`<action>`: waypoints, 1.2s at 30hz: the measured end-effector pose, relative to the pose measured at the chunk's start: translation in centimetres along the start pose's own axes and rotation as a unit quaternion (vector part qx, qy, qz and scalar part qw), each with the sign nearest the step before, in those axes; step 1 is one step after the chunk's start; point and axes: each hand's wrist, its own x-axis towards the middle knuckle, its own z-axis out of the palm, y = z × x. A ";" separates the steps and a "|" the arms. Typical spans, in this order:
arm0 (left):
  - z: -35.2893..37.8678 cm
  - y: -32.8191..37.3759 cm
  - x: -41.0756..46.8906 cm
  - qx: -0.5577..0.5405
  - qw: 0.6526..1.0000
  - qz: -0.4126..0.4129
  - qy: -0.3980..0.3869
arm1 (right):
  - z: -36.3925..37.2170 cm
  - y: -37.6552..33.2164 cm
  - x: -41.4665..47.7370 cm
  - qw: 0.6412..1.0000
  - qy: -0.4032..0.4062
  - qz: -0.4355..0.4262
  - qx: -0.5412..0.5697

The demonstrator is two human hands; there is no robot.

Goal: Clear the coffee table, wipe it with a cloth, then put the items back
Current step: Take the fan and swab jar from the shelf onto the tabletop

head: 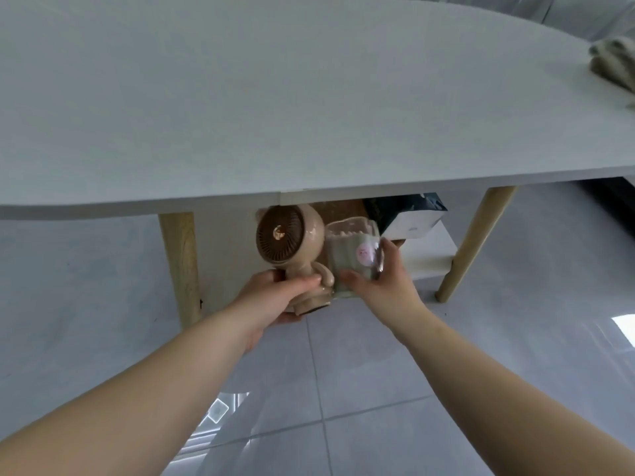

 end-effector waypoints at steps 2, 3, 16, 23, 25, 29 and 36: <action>1.0 -0.1 -1.2 0.008 0.999 0.000 -0.054 | -1.6 0.4 -1.9 1.000 0.006 -0.008 0.011; 1.6 -0.2 -1.7 0.012 0.996 -0.007 -0.085 | -2.3 0.6 -2.7 1.000 0.013 -0.004 0.008; 10.4 3.6 -8.3 0.046 0.960 0.027 -0.274 | -13.0 -1.2 -11.4 0.966 0.242 -0.017 0.091; 11.8 8.7 -10.4 0.026 0.932 0.025 -0.360 | -17.2 -7.7 -12.3 0.935 0.328 -0.121 0.051; 11.9 9.1 -10.5 0.037 0.933 0.015 -0.359 | -17.9 -9.3 -12.1 0.935 0.324 -0.137 0.043; 12.7 9.2 -10.8 0.062 0.924 0.017 -0.378 | -18.8 -11.5 -12.2 0.938 0.311 -0.151 0.026; 15.1 12.7 -10.7 0.070 0.924 0.111 -0.360 | -21.6 -14.5 -12.3 0.916 0.341 -0.208 0.037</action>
